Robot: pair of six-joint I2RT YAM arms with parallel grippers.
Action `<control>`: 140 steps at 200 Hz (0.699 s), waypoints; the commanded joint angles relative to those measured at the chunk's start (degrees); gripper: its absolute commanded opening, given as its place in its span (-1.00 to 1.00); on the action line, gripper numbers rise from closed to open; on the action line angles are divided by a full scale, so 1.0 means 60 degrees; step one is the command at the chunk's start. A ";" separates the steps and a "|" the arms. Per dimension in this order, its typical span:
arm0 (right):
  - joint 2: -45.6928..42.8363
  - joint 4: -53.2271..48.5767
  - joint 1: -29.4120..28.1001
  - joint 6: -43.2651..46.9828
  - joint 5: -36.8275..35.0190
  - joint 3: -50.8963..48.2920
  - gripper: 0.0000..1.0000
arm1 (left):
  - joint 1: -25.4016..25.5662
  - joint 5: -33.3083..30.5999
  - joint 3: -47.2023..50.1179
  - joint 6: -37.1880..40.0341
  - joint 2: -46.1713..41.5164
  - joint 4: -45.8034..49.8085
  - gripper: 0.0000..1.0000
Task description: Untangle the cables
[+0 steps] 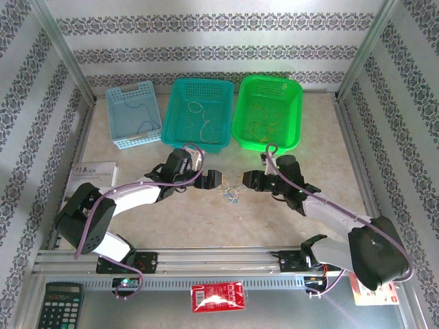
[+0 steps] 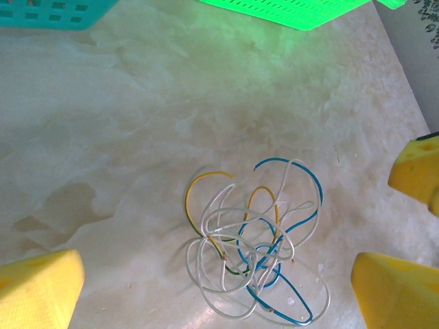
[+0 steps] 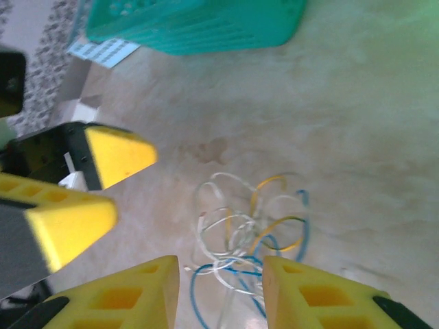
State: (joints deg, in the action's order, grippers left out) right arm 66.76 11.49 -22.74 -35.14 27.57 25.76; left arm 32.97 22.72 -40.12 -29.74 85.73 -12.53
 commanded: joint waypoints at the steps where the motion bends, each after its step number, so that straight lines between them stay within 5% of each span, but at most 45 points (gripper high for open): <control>1: -0.0055 -0.0739 0.0229 -0.0384 -0.0695 -0.0248 -0.28 | -0.0046 0.0191 -0.0047 -0.0096 -0.0080 -0.0379 1.00; 140: 0.1846 0.0715 -0.0751 -0.1299 -0.0050 0.0208 -0.30 | -0.0031 0.0067 -0.0178 -0.0493 0.0050 -0.0282 1.00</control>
State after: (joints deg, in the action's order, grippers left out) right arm 77.32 13.78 -26.48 -42.28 27.46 25.78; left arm 32.97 23.55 -40.12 -30.72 85.73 -12.97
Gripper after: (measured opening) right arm 0.359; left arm 0.999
